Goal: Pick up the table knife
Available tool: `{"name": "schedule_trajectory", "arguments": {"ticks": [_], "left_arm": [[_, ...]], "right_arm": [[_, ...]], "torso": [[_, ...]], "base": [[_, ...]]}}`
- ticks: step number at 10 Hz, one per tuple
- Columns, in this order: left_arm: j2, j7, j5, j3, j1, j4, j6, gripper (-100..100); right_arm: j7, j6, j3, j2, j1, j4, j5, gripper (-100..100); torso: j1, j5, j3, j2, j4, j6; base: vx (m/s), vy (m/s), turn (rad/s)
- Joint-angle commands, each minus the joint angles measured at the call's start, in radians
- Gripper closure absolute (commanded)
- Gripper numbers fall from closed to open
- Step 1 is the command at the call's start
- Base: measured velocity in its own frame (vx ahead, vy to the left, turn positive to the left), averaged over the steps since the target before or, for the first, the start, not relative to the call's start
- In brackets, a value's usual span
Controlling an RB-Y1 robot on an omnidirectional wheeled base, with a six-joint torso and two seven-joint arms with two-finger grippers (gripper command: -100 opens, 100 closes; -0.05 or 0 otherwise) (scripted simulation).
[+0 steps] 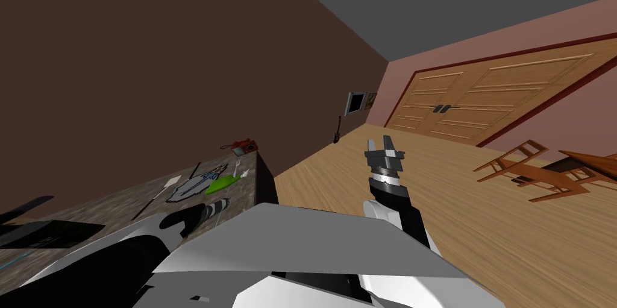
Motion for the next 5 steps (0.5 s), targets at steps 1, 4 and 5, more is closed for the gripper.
{"name": "schedule_trajectory", "arguments": {"ticks": [1,4,5], "left_arm": [[0.000,0.000,0.000,0.000,0.000,0.000,0.000,0],[0.024,0.005,0.017,0.027,0.020,-0.040,0.017,100],[0.025,0.006,0.018,0.029,0.021,-0.043,0.020,0]], "right_arm": [[0.000,0.000,0.000,0.000,0.000,0.000,0.000,0],[0.000,0.000,0.000,0.000,0.000,0.000,0.000,0],[0.000,0.000,0.000,0.000,0.000,0.000,0.000,0]], "torso": [[0.000,0.000,0.000,0.000,0.000,0.000],[-0.002,-0.001,0.001,0.001,0.000,-0.001],[-0.001,0.000,0.000,0.001,0.000,0.000]], "base": [[0.000,0.000,0.000],[-0.015,-0.013,0.073],[0.000,0.000,0.000]]}}
